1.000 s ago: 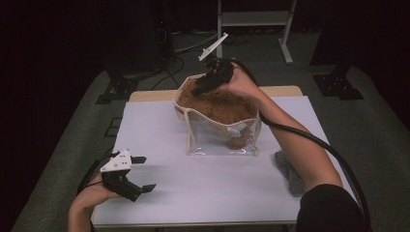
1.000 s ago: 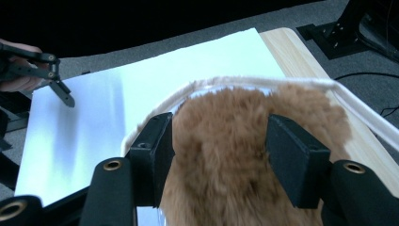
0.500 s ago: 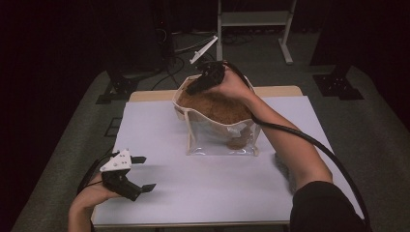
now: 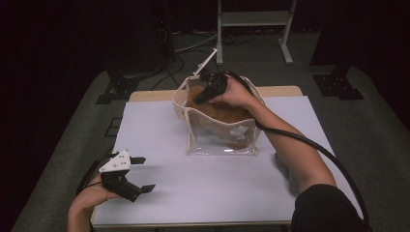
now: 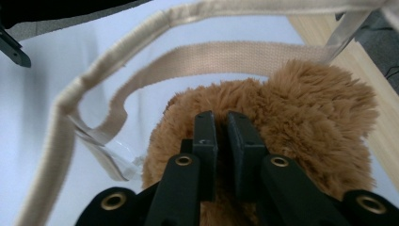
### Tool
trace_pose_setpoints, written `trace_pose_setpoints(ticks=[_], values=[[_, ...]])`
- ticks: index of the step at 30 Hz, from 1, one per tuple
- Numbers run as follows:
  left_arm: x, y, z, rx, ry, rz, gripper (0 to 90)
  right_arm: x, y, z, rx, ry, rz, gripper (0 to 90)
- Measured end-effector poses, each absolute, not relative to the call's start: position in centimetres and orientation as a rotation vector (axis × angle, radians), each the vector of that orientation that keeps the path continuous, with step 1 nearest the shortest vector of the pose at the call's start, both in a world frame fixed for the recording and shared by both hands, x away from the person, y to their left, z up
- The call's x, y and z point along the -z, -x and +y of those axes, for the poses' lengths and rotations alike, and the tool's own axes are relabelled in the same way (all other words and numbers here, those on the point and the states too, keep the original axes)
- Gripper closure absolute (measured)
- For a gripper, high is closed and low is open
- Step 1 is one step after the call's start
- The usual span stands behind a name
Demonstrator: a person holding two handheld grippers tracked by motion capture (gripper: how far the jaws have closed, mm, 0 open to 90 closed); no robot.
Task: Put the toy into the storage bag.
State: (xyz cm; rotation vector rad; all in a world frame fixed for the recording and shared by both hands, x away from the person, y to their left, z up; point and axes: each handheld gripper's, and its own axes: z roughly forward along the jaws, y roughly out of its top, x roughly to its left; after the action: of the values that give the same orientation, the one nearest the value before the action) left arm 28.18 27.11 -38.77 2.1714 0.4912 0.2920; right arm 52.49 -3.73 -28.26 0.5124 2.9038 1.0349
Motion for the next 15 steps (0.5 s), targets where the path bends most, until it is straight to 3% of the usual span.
trace_pose_setpoints(ticks=[5,15], values=[[38.8,-28.2,27.0,-0.292,-2.173,0.487,3.0,26.6,-52.0,-4.6,-1.092,-0.502,2.874,68.7],[38.9,-28.3,26.7,-0.288,-2.179,0.482,3.0,24.7,-51.1,-9.1,-1.181,-0.569,2.819,62.6]])
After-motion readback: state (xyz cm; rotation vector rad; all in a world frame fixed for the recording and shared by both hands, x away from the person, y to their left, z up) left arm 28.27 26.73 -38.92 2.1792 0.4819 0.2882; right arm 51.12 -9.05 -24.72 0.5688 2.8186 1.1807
